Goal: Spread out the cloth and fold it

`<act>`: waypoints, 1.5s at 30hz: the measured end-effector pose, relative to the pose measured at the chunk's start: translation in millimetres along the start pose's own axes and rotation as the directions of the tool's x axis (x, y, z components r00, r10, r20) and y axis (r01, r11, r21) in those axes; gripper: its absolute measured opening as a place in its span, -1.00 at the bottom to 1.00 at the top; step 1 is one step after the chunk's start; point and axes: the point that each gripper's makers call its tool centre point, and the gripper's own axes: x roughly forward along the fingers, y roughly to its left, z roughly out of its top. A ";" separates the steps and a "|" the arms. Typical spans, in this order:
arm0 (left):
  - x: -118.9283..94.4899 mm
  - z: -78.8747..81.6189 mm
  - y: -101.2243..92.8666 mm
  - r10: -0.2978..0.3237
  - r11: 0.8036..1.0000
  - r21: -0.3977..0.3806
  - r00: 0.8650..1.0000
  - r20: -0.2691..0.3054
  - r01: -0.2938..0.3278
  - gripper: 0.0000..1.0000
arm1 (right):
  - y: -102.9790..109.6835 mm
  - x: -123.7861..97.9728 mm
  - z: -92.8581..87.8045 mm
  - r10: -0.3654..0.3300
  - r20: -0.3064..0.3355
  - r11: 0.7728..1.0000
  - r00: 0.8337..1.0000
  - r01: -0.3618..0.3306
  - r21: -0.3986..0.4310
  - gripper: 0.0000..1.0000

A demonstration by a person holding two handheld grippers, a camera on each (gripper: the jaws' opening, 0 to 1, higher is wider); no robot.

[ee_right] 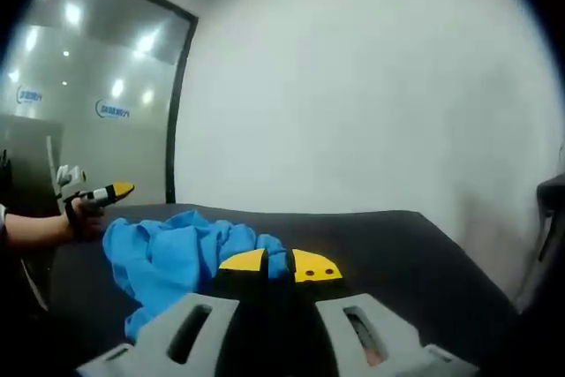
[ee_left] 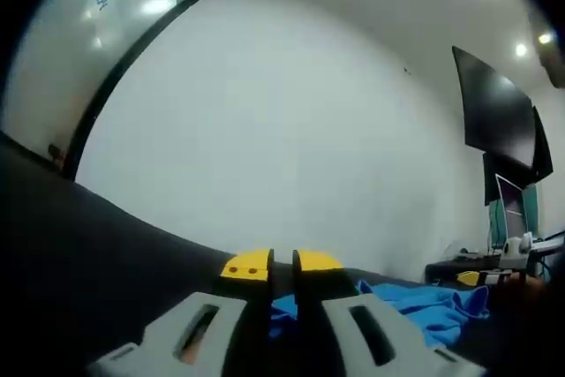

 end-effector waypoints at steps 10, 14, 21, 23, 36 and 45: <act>0.7 -0.1 0.7 -0.001 1.000 -0.002 1.000 -0.001 0.001 -0.79 | 1.0 0.5 -0.7 0.002 -0.003 1.000 1.000 -0.002 -0.003 -0.86; 1.4 -0.5 0.5 -0.003 1.000 0.001 1.000 -0.002 0.003 -0.79 | 0.9 0.4 -0.7 0.002 -0.002 1.000 1.000 -0.002 -0.003 -0.86; 4.6 -8.0 -8.3 -0.027 0.998 0.050 0.999 -0.039 0.028 -0.79 | 0.6 0.1 0.3 0.001 0.004 1.000 1.000 -0.001 -0.001 -0.86; 4.5 -8.1 -8.3 -0.028 0.998 0.051 0.999 -0.040 0.030 -0.79 | 0.4 0.2 0.1 0.001 0.002 1.000 1.000 -0.001 -0.001 -0.86; 9.2 -29.6 -30.5 -0.078 0.979 0.178 0.987 -0.142 0.103 -0.79 | 1.1 0.2 -1.6 0.003 -0.008 1.000 1.000 -0.003 -0.014 -0.82; 9.1 -33.8 -30.6 -0.068 0.977 0.188 0.984 -0.167 0.099 -0.79 | 0.7 0.8 -5.3 -0.001 -0.032 1.000 0.999 0.000 -0.027 -0.82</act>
